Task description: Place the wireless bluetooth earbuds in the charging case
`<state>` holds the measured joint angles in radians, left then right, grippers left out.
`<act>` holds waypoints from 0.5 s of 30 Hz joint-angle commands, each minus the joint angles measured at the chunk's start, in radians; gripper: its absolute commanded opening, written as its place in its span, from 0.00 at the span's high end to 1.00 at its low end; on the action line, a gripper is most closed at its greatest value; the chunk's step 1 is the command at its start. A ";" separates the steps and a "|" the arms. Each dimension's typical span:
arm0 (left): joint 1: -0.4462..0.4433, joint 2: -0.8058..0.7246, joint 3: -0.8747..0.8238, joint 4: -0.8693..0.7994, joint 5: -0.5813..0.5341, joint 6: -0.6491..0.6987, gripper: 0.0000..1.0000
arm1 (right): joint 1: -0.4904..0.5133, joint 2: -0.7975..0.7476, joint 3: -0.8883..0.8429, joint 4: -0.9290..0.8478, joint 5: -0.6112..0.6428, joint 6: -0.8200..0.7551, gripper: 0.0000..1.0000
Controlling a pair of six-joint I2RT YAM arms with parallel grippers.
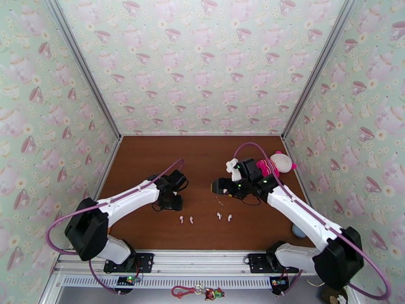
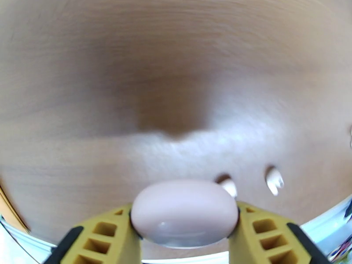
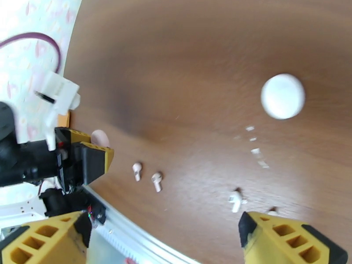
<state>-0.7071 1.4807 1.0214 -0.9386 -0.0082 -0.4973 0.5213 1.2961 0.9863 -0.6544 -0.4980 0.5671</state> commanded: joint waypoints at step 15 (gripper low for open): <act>-0.205 -0.045 0.032 0.037 -0.048 0.176 1.00 | 0.039 0.271 -0.040 0.397 -0.391 0.233 0.15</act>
<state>-0.8944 1.4471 1.0210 -0.9264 -0.0273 -0.3672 0.5369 1.5497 0.9646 -0.3672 -0.8089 0.7273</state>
